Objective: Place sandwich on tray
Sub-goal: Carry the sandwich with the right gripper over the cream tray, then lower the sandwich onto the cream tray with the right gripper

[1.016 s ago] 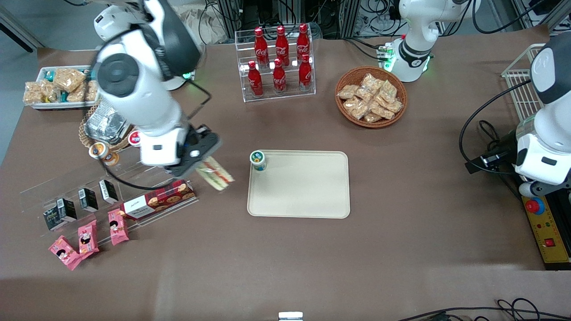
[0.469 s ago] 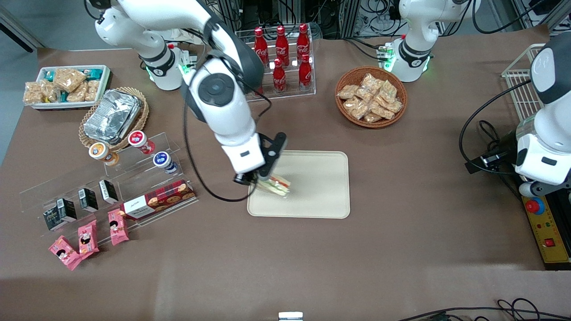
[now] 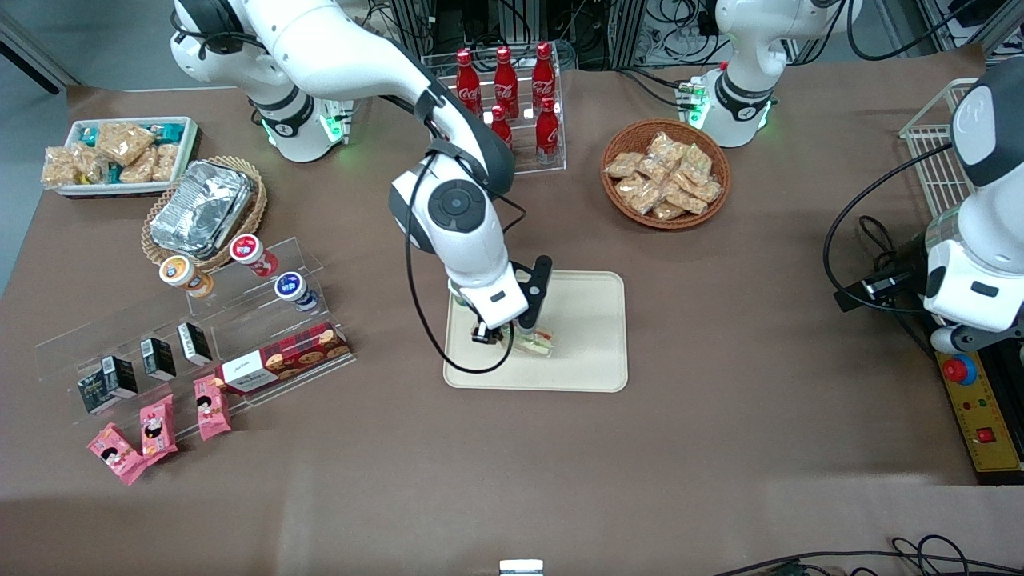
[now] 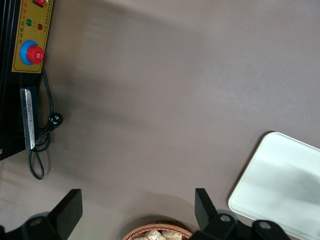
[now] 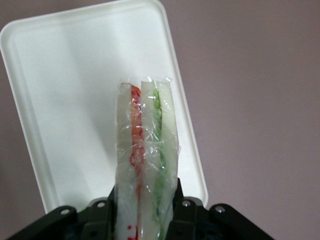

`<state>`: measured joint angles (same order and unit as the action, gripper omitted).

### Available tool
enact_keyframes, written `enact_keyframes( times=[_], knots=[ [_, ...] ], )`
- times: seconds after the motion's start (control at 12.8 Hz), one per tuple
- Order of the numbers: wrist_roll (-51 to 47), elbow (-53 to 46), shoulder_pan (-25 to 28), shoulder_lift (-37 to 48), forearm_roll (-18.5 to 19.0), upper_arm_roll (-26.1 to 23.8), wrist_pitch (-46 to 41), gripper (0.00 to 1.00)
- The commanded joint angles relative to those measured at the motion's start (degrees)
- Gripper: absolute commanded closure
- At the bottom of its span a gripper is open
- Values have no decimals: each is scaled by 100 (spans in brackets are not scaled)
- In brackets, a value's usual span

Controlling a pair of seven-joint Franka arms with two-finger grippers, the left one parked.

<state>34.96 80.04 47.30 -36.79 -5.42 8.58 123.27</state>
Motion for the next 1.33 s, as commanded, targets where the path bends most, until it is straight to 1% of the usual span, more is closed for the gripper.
enact_keyframes(
  times=[0.0,0.31,0.47,0.55,0.78,1.09,1.25],
  knots=[
    [256,-261,-36,-337,-55,-84,30,57],
    [327,-261,51,-583,-3,-84,574,57],
    [327,-261,52,-768,330,-84,925,57],
    [336,-261,52,-864,375,-84,1040,57],
    [441,-261,43,-935,559,-75,1094,57],
    [652,-261,25,-1093,569,-58,1243,57],
    [670,-261,25,-1137,691,-58,1243,57]
  ],
)
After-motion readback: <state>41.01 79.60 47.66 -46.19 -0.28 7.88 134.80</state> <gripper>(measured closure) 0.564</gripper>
